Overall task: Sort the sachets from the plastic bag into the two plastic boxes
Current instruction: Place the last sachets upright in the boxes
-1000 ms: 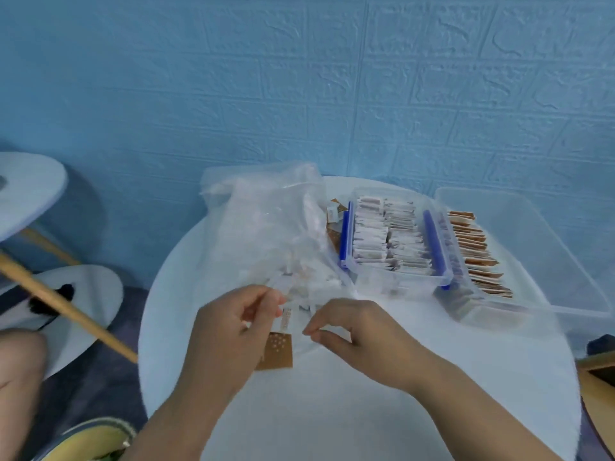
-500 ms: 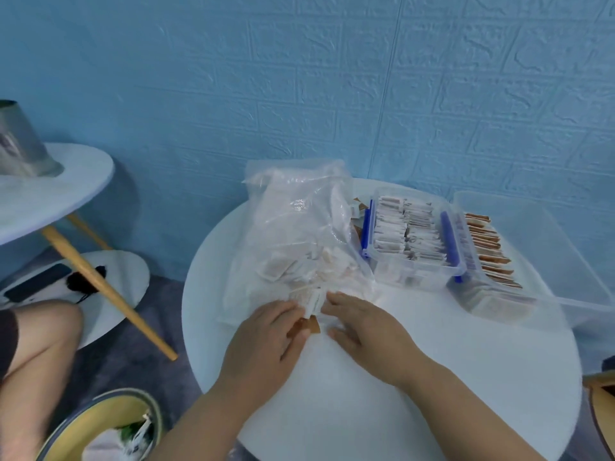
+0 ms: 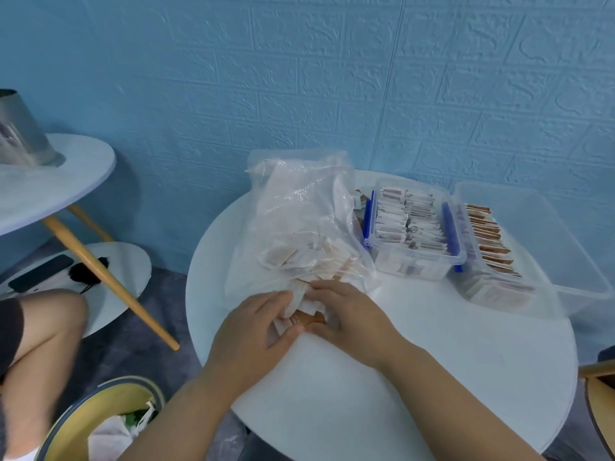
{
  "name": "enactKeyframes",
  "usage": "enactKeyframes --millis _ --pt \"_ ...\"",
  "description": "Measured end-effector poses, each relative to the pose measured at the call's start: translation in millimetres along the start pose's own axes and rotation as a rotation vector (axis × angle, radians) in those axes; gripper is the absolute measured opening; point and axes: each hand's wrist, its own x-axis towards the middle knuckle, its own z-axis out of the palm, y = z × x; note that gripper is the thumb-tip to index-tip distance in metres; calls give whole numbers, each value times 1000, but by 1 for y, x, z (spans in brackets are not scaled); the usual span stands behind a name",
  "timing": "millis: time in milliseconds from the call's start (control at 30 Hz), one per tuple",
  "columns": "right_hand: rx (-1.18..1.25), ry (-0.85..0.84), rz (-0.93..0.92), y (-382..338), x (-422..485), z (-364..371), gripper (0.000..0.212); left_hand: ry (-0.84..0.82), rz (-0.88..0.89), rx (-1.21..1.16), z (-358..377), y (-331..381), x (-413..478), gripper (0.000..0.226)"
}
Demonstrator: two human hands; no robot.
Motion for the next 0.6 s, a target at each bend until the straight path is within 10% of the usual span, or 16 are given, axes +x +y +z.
enactKeyframes --millis 267,600 --pt "240 63 136 7 -7 -15 31 -14 135 -16 3 2 -1 53" --pt "146 -41 261 8 13 -4 54 169 195 -45 3 0 -8 30"
